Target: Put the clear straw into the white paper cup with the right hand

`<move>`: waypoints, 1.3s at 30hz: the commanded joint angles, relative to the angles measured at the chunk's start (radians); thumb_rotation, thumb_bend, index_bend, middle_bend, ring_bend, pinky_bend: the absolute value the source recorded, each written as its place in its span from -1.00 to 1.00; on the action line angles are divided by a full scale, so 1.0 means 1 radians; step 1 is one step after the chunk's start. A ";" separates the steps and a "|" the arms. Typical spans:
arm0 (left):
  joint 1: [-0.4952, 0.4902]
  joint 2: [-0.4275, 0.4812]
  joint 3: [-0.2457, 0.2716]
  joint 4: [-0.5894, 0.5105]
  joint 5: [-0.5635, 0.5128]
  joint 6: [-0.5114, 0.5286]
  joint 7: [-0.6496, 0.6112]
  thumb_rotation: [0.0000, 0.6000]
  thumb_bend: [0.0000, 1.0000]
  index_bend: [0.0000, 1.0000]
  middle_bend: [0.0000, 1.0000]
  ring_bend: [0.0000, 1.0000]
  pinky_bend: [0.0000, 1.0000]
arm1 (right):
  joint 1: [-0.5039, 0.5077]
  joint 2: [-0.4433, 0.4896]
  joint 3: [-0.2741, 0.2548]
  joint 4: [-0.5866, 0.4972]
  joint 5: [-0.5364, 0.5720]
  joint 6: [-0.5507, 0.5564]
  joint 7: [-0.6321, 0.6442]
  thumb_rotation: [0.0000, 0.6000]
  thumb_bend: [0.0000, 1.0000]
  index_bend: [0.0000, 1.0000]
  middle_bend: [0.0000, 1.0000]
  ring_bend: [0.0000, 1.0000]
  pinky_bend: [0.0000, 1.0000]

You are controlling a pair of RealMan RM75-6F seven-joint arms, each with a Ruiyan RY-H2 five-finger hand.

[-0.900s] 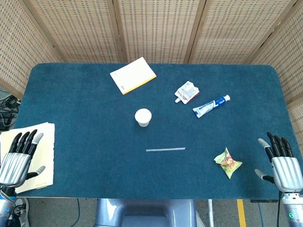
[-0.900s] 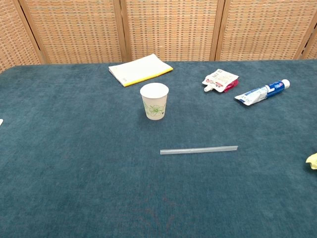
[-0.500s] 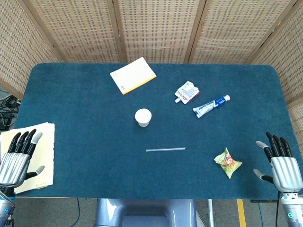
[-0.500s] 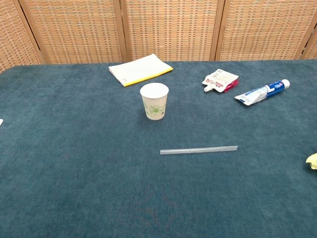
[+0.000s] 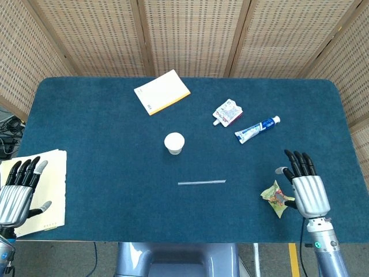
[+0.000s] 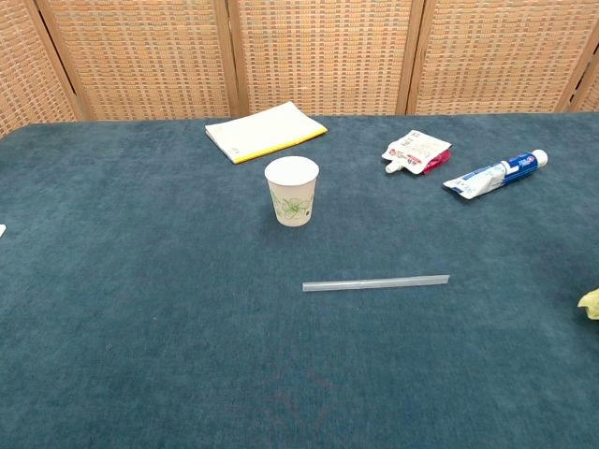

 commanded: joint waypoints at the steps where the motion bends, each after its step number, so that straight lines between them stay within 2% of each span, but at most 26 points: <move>1: -0.001 0.000 -0.004 0.006 -0.012 -0.007 -0.003 1.00 -0.87 -1.00 -1.00 -1.00 -1.00 | 0.090 -0.100 0.056 -0.075 0.103 -0.100 -0.158 1.00 -0.57 -0.14 -0.69 -1.00 -0.92; 8: -0.007 0.000 -0.016 0.023 -0.048 -0.032 -0.024 1.00 -0.88 -1.00 -1.00 -1.00 -1.00 | 0.204 -0.287 0.127 -0.069 0.316 -0.168 -0.357 1.00 -0.49 -0.11 -0.67 -1.00 -0.92; 16: -0.017 -0.004 -0.014 0.040 -0.065 -0.064 -0.038 1.00 -0.88 -1.00 -1.00 -1.00 -1.00 | 0.297 -0.445 0.175 0.012 0.470 -0.158 -0.469 1.00 -0.37 -0.07 -0.64 -1.00 -0.94; 25: -0.023 -0.006 -0.018 0.051 -0.084 -0.081 -0.050 1.00 -0.88 -1.00 -1.00 -1.00 -1.00 | 0.351 -0.527 0.180 0.071 0.523 -0.144 -0.481 1.00 -0.12 0.06 -0.55 -0.97 -0.94; 39: -0.026 -0.006 -0.012 0.053 -0.087 -0.091 -0.056 1.00 -0.87 -1.00 -1.00 -1.00 -1.00 | 0.389 -0.602 0.154 0.116 0.581 -0.146 -0.473 1.00 -0.10 0.06 -0.55 -0.97 -0.94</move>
